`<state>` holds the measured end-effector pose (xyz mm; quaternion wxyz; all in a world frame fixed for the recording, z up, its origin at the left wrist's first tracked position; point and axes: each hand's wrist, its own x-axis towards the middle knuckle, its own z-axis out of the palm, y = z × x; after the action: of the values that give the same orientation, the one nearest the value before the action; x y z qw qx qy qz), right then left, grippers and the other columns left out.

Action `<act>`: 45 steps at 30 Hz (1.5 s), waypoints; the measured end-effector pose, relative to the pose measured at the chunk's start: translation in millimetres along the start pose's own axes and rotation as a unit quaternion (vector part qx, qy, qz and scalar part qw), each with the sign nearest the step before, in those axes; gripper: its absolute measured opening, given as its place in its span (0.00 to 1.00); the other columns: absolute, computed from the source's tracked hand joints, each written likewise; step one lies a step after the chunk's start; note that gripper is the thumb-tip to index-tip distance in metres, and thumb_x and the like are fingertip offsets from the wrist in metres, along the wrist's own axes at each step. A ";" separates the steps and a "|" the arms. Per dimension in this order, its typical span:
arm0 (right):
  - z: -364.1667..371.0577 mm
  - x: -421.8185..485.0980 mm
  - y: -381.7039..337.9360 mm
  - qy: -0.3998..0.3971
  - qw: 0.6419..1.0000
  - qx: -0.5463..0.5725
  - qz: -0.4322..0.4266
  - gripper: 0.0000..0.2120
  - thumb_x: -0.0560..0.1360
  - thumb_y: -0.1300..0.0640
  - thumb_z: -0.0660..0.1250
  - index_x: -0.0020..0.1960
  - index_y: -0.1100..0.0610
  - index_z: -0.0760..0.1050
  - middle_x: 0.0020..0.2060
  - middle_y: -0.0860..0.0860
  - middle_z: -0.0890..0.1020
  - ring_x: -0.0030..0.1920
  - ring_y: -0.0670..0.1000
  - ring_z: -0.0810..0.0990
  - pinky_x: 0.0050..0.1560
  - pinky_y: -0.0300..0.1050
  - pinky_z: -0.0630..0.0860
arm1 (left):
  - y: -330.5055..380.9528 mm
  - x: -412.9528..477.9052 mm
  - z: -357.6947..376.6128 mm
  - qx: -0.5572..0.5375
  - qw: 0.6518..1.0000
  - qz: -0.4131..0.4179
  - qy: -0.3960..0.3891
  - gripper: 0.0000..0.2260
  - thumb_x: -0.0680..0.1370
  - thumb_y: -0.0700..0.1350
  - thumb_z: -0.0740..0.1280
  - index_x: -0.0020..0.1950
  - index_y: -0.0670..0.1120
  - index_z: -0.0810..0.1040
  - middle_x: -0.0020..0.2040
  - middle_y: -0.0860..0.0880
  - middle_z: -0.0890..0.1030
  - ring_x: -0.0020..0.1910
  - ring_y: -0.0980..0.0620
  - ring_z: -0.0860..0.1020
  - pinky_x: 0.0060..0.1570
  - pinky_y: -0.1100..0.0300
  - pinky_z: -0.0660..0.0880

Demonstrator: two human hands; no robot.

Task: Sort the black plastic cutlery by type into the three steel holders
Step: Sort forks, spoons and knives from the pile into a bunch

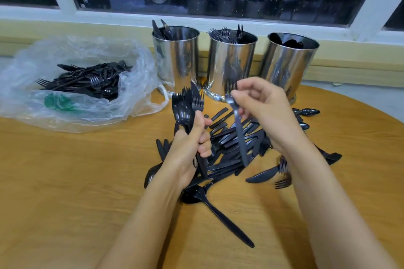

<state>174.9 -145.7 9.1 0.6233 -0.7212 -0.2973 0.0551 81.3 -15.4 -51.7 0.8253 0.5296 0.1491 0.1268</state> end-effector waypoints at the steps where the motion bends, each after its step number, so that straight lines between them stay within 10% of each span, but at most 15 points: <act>1: 1.7 -1.1 -0.1 -0.023 1.000 -0.016 0.009 0.03 0.77 0.62 0.68 0.50 0.57 0.77 0.35 0.49 0.79 0.32 0.42 0.77 0.34 0.34 0.75 | -0.1 -1.3 1.5 0.017 1.000 -0.002 -0.006 0.25 0.72 0.63 0.63 0.54 0.42 0.74 0.30 0.53 0.61 0.27 0.57 0.60 0.26 0.66 0.61; 12: 21.2 -2.6 17.9 0.006 0.998 0.017 0.058 0.03 0.74 0.64 0.71 0.45 0.60 0.77 0.33 0.52 0.81 0.33 0.47 0.81 0.35 0.38 0.77 | -6.2 -5.9 8.5 0.171 0.984 0.009 -0.057 0.11 0.78 0.52 0.67 0.38 0.51 0.75 0.27 0.54 0.66 0.27 0.57 0.65 0.28 0.67 0.64; 16: 24.1 -2.4 18.6 0.021 0.999 0.010 0.039 0.05 0.73 0.62 0.72 0.47 0.60 0.78 0.34 0.52 0.82 0.33 0.48 0.81 0.35 0.38 0.77 | -5.7 -3.6 7.0 0.133 0.988 0.004 -0.076 0.13 0.81 0.52 0.63 0.51 0.42 0.76 0.34 0.50 0.71 0.33 0.55 0.69 0.34 0.65 0.70; 21: 19.7 -0.7 21.7 0.055 0.998 0.002 0.012 0.03 0.76 0.60 0.69 0.49 0.59 0.76 0.36 0.50 0.79 0.31 0.46 0.80 0.33 0.37 0.77 | -1.7 -4.9 6.3 0.062 0.996 -0.014 -0.058 0.17 0.83 0.51 0.60 0.36 0.47 0.77 0.35 0.47 0.75 0.32 0.52 0.74 0.37 0.60 0.74; 35: -27.2 5.1 104.3 0.060 0.884 -0.457 0.078 0.16 0.80 0.60 0.63 0.67 0.53 0.74 0.58 0.57 0.75 0.57 0.57 0.76 0.55 0.48 0.73 | 2.4 -2.0 1.9 0.073 0.997 -0.013 -0.031 0.09 0.82 0.47 0.61 0.51 0.43 0.77 0.26 0.53 0.62 0.22 0.58 0.60 0.23 0.66 0.60; 45: -25.1 4.5 90.9 0.075 0.862 -0.483 -0.139 0.11 0.77 0.64 0.66 0.58 0.55 0.81 0.50 0.51 0.82 0.53 0.54 0.77 0.46 0.48 0.76 | -2.5 -1.5 -1.5 0.024 0.999 -0.035 -0.023 0.11 0.81 0.50 0.63 0.53 0.43 0.77 0.28 0.53 0.62 0.24 0.58 0.60 0.24 0.66 0.62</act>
<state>222.6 -169.5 -68.8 0.2189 -0.8850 -0.3360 -0.2367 79.5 -15.8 -54.3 0.8193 0.5468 0.1520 0.0819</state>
